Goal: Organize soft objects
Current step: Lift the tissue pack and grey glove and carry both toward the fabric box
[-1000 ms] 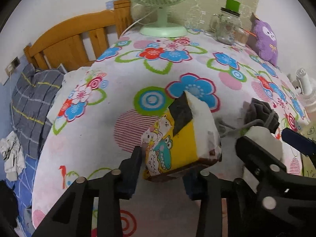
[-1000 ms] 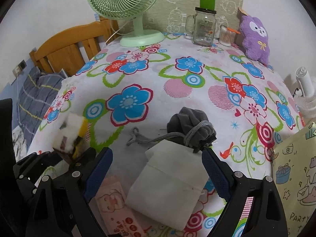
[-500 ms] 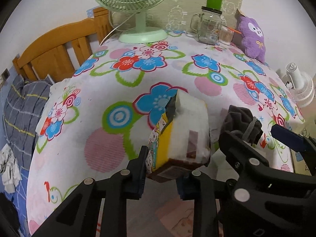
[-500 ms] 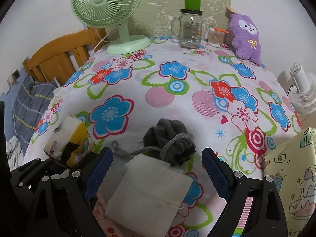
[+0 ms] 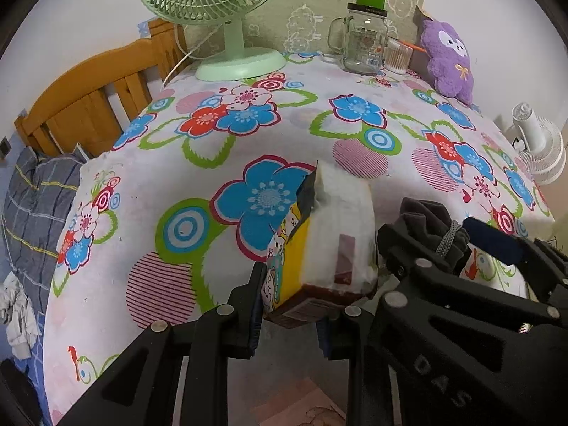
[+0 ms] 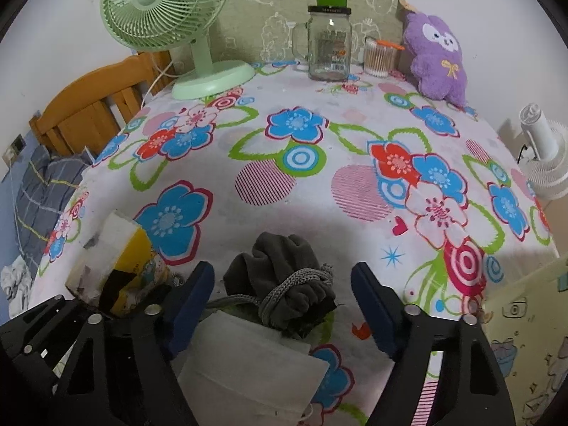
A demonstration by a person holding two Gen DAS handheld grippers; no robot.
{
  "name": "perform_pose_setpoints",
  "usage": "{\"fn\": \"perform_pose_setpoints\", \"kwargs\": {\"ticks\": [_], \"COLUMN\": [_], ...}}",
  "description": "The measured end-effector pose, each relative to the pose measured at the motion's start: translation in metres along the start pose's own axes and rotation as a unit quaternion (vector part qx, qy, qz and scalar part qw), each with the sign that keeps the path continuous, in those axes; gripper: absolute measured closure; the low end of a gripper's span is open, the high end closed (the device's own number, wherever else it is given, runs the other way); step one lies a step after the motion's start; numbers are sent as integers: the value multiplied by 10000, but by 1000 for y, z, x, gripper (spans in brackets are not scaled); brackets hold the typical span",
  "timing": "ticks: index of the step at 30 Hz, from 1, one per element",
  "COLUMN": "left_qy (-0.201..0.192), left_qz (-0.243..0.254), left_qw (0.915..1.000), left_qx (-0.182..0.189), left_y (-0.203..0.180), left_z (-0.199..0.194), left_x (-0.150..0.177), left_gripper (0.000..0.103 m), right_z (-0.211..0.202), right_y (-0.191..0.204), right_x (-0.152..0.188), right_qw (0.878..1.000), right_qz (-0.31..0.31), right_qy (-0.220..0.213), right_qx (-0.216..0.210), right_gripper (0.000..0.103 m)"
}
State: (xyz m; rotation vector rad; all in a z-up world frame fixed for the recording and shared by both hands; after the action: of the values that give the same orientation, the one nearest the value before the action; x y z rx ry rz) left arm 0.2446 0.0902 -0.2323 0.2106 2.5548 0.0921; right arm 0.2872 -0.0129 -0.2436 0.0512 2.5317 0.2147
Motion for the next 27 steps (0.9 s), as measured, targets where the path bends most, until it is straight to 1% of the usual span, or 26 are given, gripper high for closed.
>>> {"fn": "perform_pose_setpoints", "kwargs": {"ticks": [3, 5, 7, 10, 17, 27], "left_qy": [-10, -9, -6, -27, -151, -426], "left_qz": [32, 44, 48, 82, 103, 115], "left_qw": [10000, 10000, 10000, 10000, 9998, 9990], "left_qx": [-44, -70, -54, -32, -1, 33], "left_y": [-1, -2, -3, -7, -17, -33], "left_z": [0, 0, 0, -3, -17, -50], "left_x": [0, 0, 0, 0, 0, 0], "left_gripper": [79, 79, 79, 79, 79, 79], "right_z": [7, 7, 6, 3, -15, -52], "right_y": [-1, -1, -1, -2, -4, -16], "right_x": [3, 2, 2, 3, 5, 6], "right_qw": [9998, 9999, 10000, 9999, 9999, 9994], "right_qz": [64, 42, -4, -30, -28, 47], "right_qy": [166, 127, 98, 98, -50, -323], "right_qx": [-51, -49, -20, -29, -96, -132], "right_gripper": [37, 41, 47, 51, 53, 53]}}
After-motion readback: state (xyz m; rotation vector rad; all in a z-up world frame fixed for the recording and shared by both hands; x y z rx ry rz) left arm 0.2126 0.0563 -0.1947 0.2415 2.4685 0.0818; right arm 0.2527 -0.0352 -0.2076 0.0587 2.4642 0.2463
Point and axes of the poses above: each gripper's, at about its wrist camera, not at the fingertips, and z roughly the way its jaws point, y to its left, x to its underside, the point moved 9 cm from there along z, roughly the way its jaws point, and after that the axes turned 12 degrees about z, right-handed, at the moved point
